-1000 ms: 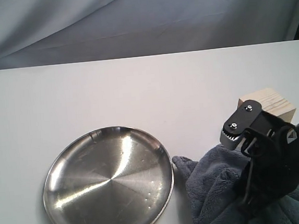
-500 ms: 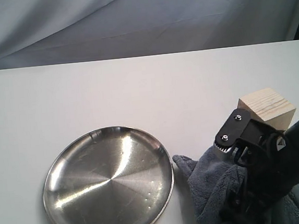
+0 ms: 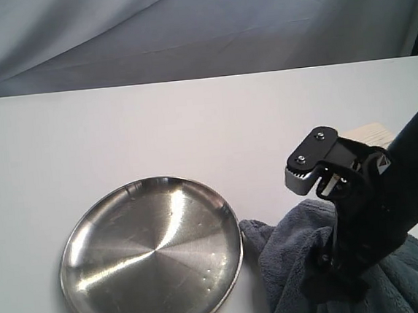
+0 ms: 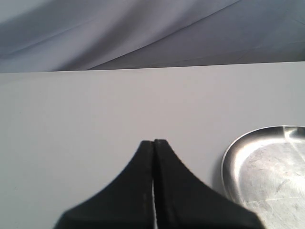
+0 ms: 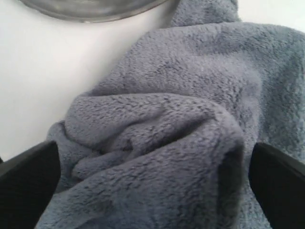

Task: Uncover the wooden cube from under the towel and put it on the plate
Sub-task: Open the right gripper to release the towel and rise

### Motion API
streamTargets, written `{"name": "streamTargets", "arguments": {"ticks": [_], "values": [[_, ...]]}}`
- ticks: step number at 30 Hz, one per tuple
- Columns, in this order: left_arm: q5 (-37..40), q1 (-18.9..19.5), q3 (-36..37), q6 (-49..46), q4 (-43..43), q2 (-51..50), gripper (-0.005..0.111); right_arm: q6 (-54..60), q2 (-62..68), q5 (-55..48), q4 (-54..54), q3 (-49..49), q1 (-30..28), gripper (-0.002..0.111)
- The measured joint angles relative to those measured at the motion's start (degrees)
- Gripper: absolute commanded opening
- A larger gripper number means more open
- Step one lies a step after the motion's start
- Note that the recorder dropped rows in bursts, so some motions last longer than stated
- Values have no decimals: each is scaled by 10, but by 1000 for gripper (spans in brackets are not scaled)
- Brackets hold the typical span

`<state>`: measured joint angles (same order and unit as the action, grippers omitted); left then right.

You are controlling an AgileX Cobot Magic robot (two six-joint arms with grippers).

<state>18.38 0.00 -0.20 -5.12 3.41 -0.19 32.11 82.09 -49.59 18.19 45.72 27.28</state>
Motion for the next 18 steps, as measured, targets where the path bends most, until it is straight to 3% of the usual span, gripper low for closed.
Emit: {"name": "streamTargets", "arguments": {"ticks": [11,18], "values": [[0,0,0,0,0,0,0,-94,1,13,-65,33,0,105],[0,0,0,0,0,0,0,-131,1,90,-102,64,0,105]]}}
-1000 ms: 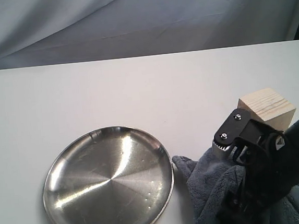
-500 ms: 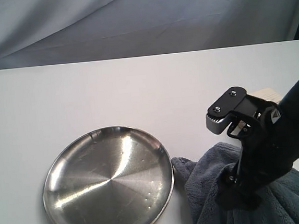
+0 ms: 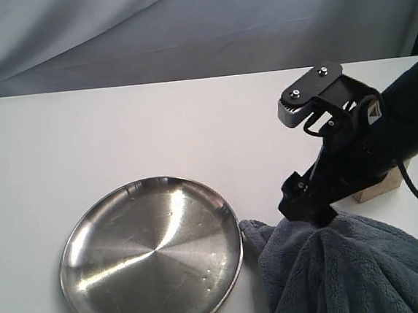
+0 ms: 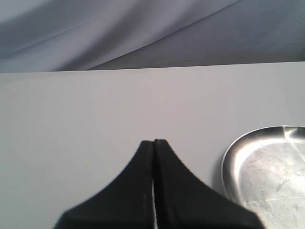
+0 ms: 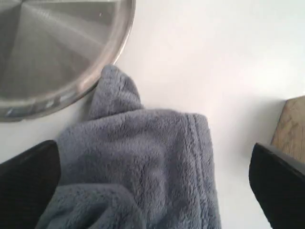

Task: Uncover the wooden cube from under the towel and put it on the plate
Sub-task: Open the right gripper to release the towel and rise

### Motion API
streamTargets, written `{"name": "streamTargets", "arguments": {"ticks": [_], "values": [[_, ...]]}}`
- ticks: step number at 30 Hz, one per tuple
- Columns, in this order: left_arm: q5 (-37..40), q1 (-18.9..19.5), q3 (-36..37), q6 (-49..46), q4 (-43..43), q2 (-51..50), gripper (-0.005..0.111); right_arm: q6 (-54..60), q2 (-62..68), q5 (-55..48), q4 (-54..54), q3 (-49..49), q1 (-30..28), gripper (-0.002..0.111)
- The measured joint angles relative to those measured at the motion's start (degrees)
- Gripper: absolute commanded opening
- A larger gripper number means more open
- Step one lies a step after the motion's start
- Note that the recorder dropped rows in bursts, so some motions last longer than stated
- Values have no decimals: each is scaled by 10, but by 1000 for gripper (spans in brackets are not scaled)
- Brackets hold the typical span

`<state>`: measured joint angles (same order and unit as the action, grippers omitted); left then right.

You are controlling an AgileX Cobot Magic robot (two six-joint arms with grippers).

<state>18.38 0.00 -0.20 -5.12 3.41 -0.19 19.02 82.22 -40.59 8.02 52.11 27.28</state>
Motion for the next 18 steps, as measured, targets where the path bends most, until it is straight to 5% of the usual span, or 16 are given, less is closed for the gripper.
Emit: {"name": "streamTargets", "arguments": {"ticks": [6,9,18], "values": [[0,0,0,0,0,0,0,18,0,106,-15,1,0,104],[0,0,0,0,0,0,0,22,0,169,-30,1,0,93],[0,0,0,0,0,0,0,-7,0,242,-137,1,-2,1]]}}
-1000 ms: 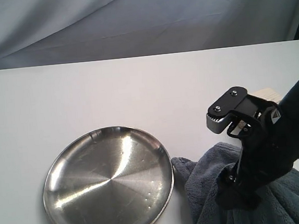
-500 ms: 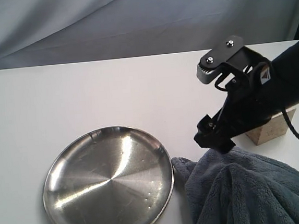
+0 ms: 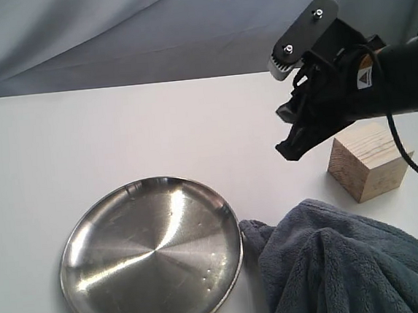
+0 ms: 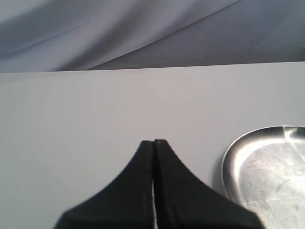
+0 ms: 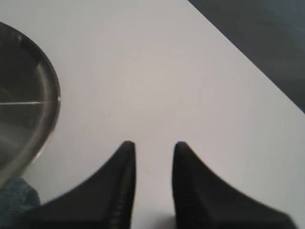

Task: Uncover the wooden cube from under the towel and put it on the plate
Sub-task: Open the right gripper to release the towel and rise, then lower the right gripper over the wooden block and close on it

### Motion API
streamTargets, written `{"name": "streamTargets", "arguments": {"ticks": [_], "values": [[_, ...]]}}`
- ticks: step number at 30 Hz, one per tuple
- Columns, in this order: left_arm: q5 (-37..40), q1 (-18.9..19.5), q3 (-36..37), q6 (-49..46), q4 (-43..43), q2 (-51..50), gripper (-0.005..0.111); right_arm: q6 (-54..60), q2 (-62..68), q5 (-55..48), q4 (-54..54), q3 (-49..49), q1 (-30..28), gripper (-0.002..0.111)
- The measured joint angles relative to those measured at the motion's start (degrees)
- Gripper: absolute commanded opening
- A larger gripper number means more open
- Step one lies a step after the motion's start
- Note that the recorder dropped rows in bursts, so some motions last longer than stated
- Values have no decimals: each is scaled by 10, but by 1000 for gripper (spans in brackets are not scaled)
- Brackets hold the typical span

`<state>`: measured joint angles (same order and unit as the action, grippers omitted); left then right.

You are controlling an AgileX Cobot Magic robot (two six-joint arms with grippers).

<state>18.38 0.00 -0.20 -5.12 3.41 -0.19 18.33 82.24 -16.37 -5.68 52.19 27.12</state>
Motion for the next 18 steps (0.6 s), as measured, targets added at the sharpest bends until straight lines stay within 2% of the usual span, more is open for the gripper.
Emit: {"name": "streamTargets", "arguments": {"ticks": [11,18], "values": [[0,0,0,0,0,0,0,-94,0,-23,-28,0,-127,0],[0,0,0,0,0,0,0,-95,0,-36,-24,0,-140,0]]}}
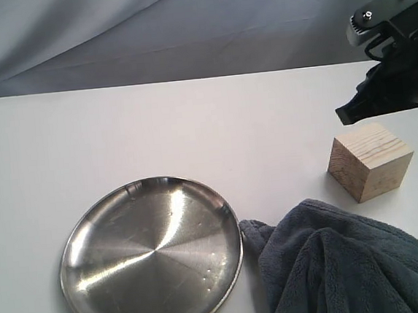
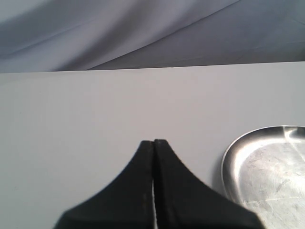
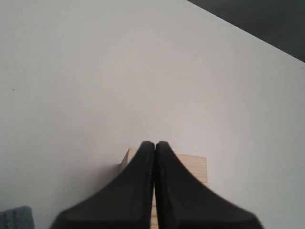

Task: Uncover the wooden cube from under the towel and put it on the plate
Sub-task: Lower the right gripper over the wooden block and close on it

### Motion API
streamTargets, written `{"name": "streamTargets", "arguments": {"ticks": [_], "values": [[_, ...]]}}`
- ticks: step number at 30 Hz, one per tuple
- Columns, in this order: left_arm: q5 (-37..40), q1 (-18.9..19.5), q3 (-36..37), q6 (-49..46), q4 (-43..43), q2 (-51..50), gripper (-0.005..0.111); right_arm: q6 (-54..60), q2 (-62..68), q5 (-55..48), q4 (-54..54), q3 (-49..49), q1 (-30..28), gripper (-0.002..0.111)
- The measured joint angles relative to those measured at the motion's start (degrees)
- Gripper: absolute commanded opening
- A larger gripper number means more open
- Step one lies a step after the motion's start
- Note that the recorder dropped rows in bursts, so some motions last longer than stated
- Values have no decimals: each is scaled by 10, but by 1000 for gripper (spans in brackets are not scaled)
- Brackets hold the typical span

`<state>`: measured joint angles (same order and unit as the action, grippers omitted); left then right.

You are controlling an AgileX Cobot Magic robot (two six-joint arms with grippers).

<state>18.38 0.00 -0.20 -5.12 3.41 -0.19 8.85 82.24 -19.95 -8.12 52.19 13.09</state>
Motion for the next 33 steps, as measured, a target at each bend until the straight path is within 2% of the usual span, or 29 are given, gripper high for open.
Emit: {"name": "streamTargets", "arguments": {"ticks": [3,5,6,9,11,12,33], "values": [[0,0,0,0,0,0,0,-5,0,0,6,0,0,2],[0,0,0,0,0,0,0,-10,0,1,7,0,0,9],[0,0,0,0,0,0,0,-13,0,4,7,0,0,17],[0,0,0,0,0,0,0,-15,0,4,7,0,0,54],[0,0,0,0,0,0,0,-16,0,-2,6,0,0,90],[0,0,0,0,0,0,0,-17,0,-7,3,0,0,103],[0,0,0,0,0,0,0,-34,117,7,-20,0,0,105]]}}
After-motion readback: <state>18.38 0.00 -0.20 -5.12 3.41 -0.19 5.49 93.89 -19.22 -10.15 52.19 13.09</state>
